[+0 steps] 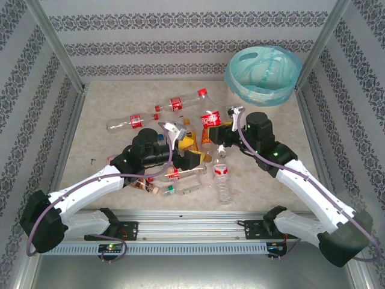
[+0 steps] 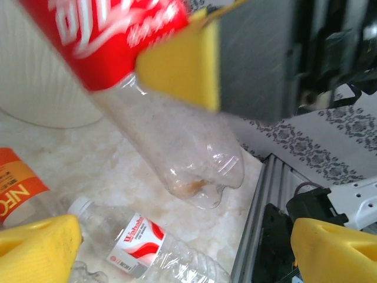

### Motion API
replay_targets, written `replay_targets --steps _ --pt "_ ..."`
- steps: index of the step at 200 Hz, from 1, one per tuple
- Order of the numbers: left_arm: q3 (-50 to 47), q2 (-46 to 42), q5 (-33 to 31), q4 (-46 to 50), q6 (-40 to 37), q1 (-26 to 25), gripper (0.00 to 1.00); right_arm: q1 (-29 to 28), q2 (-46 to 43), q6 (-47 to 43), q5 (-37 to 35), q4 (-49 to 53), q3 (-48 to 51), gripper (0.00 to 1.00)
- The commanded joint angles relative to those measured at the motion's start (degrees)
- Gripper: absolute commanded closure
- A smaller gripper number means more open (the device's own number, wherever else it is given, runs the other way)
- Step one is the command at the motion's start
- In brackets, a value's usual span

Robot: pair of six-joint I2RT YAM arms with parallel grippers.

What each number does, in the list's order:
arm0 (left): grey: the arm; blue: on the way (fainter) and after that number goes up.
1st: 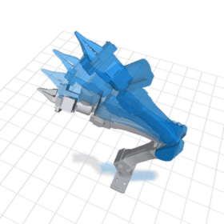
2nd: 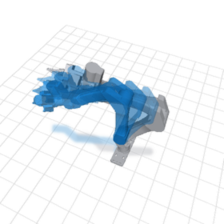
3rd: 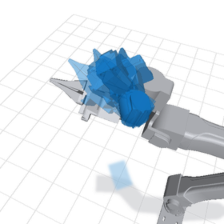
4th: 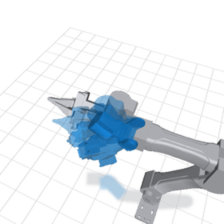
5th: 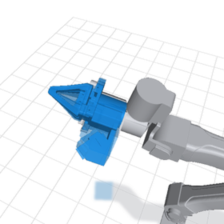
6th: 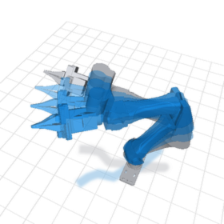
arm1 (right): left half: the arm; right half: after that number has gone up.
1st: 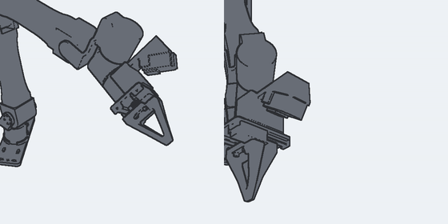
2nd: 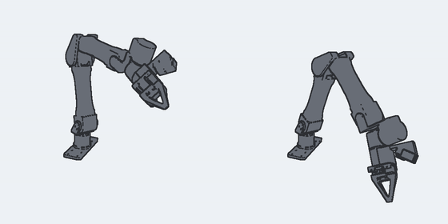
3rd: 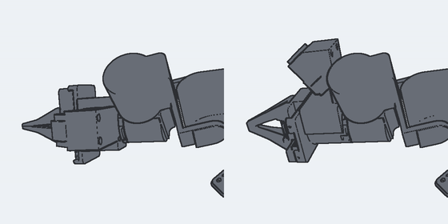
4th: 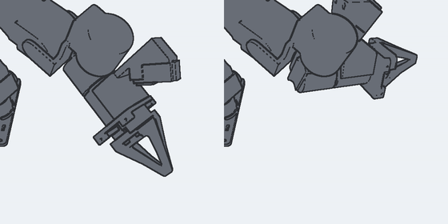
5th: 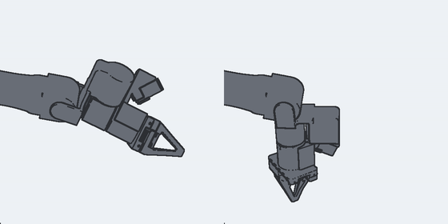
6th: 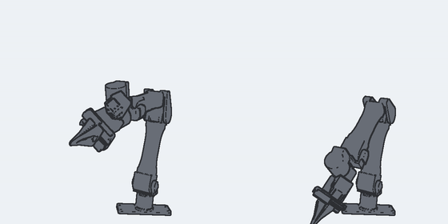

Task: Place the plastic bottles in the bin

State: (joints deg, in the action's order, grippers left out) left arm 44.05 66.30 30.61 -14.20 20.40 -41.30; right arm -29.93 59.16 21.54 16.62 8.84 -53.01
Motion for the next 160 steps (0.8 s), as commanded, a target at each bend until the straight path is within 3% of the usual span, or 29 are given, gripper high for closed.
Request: replay_targets --steps 1,53,105,120,136,160 --pt "-1.10 -0.64 4.20 -11.41 2.71 -0.80 0.07 -0.91 -2.24 4.20 5.70 -10.82 0.28 0.46" --pt "-0.77 2.21 14.34 -23.00 8.29 -0.80 0.07 -3.90 -2.62 7.16 11.63 -18.85 -0.56 0.46" --pt "0.14 3.48 12.46 -24.49 9.52 -0.80 0.08 -8.46 -1.97 8.22 10.62 -23.24 -0.16 0.46" --pt "-0.14 3.48 11.09 -26.31 10.09 -0.80 0.18 -9.52 -1.46 8.41 10.26 -24.63 0.02 0.46" --pt "-0.24 3.51 10.86 -28.10 10.27 -0.80 0.38 -10.05 -0.99 8.30 10.26 -24.66 -0.16 0.44" --pt "-0.15 2.72 11.06 -27.87 9.44 -0.80 0.49 -10.01 -0.92 7.70 10.03 -24.07 -0.60 0.36"
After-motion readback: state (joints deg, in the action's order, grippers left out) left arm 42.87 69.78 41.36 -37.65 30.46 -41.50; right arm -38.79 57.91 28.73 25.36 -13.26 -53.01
